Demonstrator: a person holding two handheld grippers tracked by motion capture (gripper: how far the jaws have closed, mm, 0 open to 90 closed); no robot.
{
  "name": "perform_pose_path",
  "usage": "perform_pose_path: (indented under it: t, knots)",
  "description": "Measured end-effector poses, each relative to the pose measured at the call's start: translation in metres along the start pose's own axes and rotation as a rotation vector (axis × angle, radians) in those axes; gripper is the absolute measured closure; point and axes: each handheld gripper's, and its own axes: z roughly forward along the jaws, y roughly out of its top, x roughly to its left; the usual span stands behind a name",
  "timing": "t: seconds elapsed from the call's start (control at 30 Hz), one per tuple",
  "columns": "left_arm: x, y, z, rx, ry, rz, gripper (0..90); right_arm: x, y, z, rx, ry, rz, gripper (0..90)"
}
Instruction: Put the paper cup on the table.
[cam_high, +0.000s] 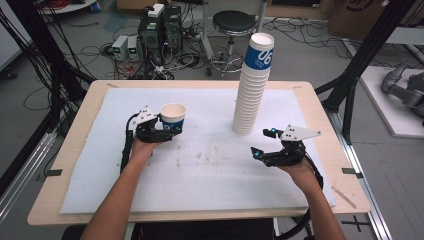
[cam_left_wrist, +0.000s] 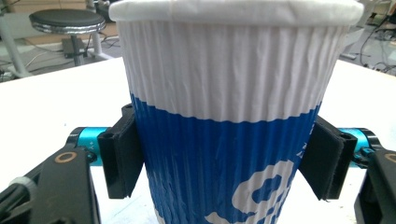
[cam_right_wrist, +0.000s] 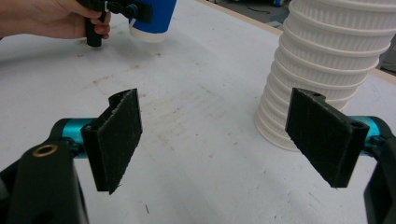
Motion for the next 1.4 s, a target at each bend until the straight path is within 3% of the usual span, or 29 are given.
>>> perform_pose_path:
  t: [0.2, 0.27, 0.47, 0.53, 0.57, 0.83, 1.07, 1.1, 1.13, 1.17, 1.4]
  knots:
    - [0.001, -0.006, 0.004, 0.086, 0.026, 0.012, 25.3, 0.0, 0.0, -0.001, -0.001, 0.0, -0.002, 19.0]
    - [0.001, -0.006, 0.004, 0.095, 0.028, 0.013, 25.2, 0.0, 0.0, 0.0, -0.001, -0.002, 0.002, 19.0]
    - [-0.006, -0.005, 0.006, 0.168, 0.064, 0.062, 25.2, 0.0, 0.0, -0.001, -0.001, 0.001, -0.001, 19.0]
    - [-0.006, -0.006, 0.003, 0.177, 0.068, 0.052, 25.2, 0.0, -0.001, -0.002, -0.001, -0.001, 0.003, 19.0]
    - [-0.004, -0.007, -0.001, 0.184, 0.061, 0.023, 25.3, -0.001, -0.001, -0.002, -0.001, -0.003, 0.004, 19.0]
    - [-0.008, -0.011, -0.012, 0.229, 0.082, 0.046, 25.1, 0.0, -0.002, -0.002, -0.002, -0.002, 0.004, 19.0]
    - [-0.009, -0.01, -0.013, 0.257, 0.093, 0.014, 23.7, 0.0, -0.002, -0.002, 0.004, 0.001, -0.001, 19.1]
    - [-0.009, -0.01, -0.014, 0.287, 0.094, 0.008, 23.7, 0.0, -0.002, -0.002, 0.004, 0.0, 0.005, 19.1]
    - [-0.009, -0.01, -0.014, 0.287, 0.094, 0.008, 23.6, 0.0, -0.002, -0.002, 0.004, 0.0, 0.005, 19.1]
    - [-0.009, -0.012, -0.015, 0.33, 0.103, 0.01, 22.5, -0.001, -0.003, -0.002, 0.004, -0.003, 0.003, 19.1]
    - [-0.011, -0.012, -0.029, 0.306, 0.095, -0.018, 21.6, -0.001, -0.003, -0.003, 0.008, -0.002, 0.008, 19.1]
